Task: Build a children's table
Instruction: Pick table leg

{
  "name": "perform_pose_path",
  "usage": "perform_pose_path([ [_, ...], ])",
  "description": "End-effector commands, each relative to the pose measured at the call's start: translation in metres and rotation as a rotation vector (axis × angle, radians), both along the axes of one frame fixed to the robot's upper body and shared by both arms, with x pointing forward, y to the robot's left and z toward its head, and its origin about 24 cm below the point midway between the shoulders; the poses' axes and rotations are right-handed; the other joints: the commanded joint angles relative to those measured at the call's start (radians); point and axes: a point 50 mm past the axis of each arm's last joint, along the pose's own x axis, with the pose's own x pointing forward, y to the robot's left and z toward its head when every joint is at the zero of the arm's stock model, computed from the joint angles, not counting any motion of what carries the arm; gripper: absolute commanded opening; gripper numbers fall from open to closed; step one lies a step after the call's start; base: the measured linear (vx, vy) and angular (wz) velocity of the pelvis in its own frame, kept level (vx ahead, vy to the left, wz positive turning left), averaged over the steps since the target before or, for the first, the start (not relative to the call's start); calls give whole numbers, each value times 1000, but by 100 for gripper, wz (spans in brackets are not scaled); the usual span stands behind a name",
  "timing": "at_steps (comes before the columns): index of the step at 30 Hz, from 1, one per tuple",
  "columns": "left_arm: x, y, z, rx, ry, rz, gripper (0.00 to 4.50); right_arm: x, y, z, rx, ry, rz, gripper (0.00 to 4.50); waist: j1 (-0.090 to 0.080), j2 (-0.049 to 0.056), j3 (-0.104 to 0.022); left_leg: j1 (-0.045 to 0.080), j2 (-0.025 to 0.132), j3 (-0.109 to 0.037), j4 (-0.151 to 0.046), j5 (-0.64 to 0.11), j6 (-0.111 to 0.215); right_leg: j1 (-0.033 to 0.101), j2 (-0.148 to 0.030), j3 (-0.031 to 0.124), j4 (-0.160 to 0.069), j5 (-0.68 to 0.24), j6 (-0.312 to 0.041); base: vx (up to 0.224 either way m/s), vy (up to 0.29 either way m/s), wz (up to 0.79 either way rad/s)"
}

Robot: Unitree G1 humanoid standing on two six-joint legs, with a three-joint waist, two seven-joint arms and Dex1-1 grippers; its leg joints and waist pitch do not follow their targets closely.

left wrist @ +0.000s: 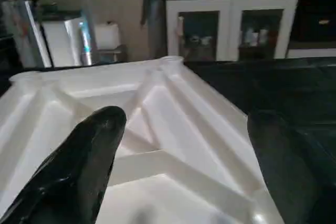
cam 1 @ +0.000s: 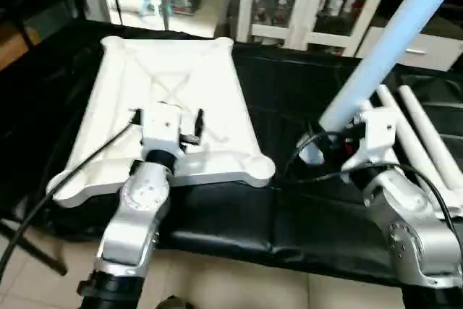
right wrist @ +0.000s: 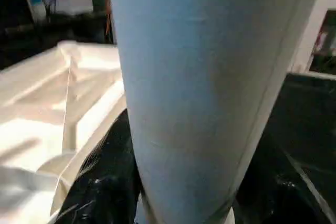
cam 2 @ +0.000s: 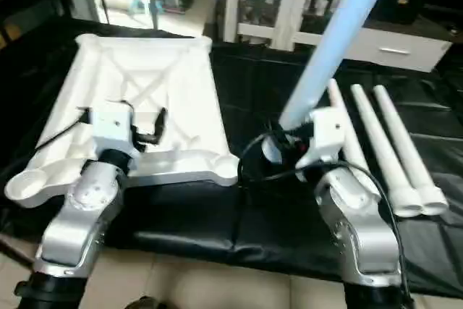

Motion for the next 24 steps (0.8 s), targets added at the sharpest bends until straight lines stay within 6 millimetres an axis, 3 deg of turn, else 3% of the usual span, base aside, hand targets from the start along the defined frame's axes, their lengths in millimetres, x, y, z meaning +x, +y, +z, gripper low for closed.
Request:
perform_pose_path([
  [1,-4,-7,-3,-3,9,-30,419,-5,-5,2,6,-25,-10,188,-25,27,-69,68,184,-102,-155,-261,110,-16,-45,7,10,28,-173,-5,-173,6],
  [2,-13,0,-9,-4,23,-10,419,-12,-2,-1,5,-31,5,188,-31,16,-67,52,155,-74,-146,-307,175,-10,-58,9,-10,60,-275,-5,-173,6],
  [3,-13,0,-9,-4,23,-10,419,-12,-2,-1,5,-31,5,188,-34,1,-68,41,123,-58,-126,-319,207,-2,-62,11,-28,77,-346,-14,-205,6],
  [4,-16,3,-11,-1,27,2,419,-15,-2,-2,8,-31,9,188,-34,-13,-67,22,58,-19,-81,-334,218,8,-62,13,-74,65,-425,-17,-220,3],
  [5,-22,13,-12,-5,19,44,419,-19,-1,-4,12,-36,4,188,7,-49,-73,-26,-79,40,183,-279,178,50,-115,35,-167,-180,-453,-17,-220,3],
  [6,-23,16,-12,-5,16,53,419,-19,0,-4,16,-38,4,188,0,-53,-62,-53,-75,31,196,-265,163,54,-117,45,-162,-215,-420,-27,-216,-4],
  [7,-28,24,-13,-11,3,89,419,-20,0,-7,30,-45,-3,188,-3,-40,-62,-55,-77,18,194,-252,145,53,-115,28,-167,-266,-336,-38,-182,-3],
  [8,-31,29,-14,-6,-1,118,419,-20,-1,-9,21,-53,-17,188,-16,-20,-62,-37,-69,5,141,-259,165,56,-94,10,-186,-317,-216,-38,-182,-3],
  [9,-33,32,-14,-2,-4,137,419,-20,-2,-10,14,-60,-27,188,-15,4,-70,-20,-43,-8,88,-237,179,64,-75,-12,-195,-318,-142,-52,-162,14],
  [10,-35,34,-13,-22,-15,160,419,-19,-4,-9,1,-91,-44,188,-6,40,-83,35,24,-40,27,-188,185,56,-41,-46,-204,-282,-64,-70,-195,3],
  [11,-36,37,-13,-40,-16,193,419,-17,-6,-8,-9,-124,-72,188,-38,24,-92,100,311,-212,-74,37,360,-79,-42,-39,120,-292,101,-70,-195,3],
  [12,-36,37,-13,-40,-16,194,419,-16,-6,-8,-10,-124,-74,188,-29,17,-92,112,265,-184,-47,136,388,-127,-51,-8,157,-255,79,-65,-176,0],
  [13,-37,39,-12,-23,-28,206,419,-14,-6,-10,-21,-119,-85,188,-11,12,-75,72,186,-111,-35,207,462,-122,-52,39,149,-105,31,-73,-146,15],
  [14,-38,39,-10,2,-33,205,419,-12,-4,-12,-26,-103,-74,188,5,-2,-73,18,79,-35,-12,108,427,-61,-42,67,46,9,20,-73,-146,15],
  [15,-39,39,-9,25,-37,208,419,-11,-2,-12,-21,-91,-56,188,10,-38,-74,-5,14,-7,24,-12,343,-39,-53,98,-20,1,59,-93,-178,-2],
  [16,-39,38,-8,39,-38,210,419,-11,0,-12,-16,-85,-45,188,33,-8,-84,-6,-30,3,63,-61,276,-23,-111,116,-56,-39,7,-46,-96,-8],
  [17,-39,34,-3,20,-53,176,419,-11,2,-8,15,-78,-20,188,54,-61,-56,-15,2,-22,17,-236,32,-8,-136,106,-94,-474,130,-124,-172,-20],
  [18,-38,33,-1,15,-56,169,419,-10,2,-6,22,-78,-18,188,60,-55,-61,1,1,-20,11,-248,-9,-10,-128,103,-100,-591,154,-129,-149,-11],
  [19,-37,30,3,15,-71,152,419,-8,2,-2,39,-80,-16,188,59,-69,-59,16,-6,-9,3,-252,-40,-24,-107,99,-118,-719,185,-184,-203,-5],
  [20,-36,28,5,19,-78,146,419,-7,2,-1,45,-81,-16,188,58,-59,-59,21,-4,-9,-7,-250,-49,-26,-103,97,-119,-716,172,-106,-127,7],
  [21,-31,24,11,19,-112,87,419,-2,3,1,60,-85,-20,188,48,-70,-54,21,-4,-5,-23,-271,-56,-26,-87,85,-123,-697,157,-108,-85,8],
  [22,-27,23,13,31,-136,66,419,2,2,0,70,-77,-42,188,39,-68,-51,19,-2,-8,-42,-295,-69,-22,-76,72,-121,-657,127,-101,-40,-4],
  [23,-26,23,14,36,-139,63,419,3,2,-1,75,-74,-54,188,37,-52,-54,15,6,-15,-59,-319,-83,-10,-72,64,-112,-577,94,-101,-40,-4],
  [24,-24,23,14,42,-133,56,419,4,2,-2,91,-64,-56,188,35,-47,-52,17,11,-16,-66,-334,-89,-9,-67,60,-111,-531,79,-82,6,-10],
])
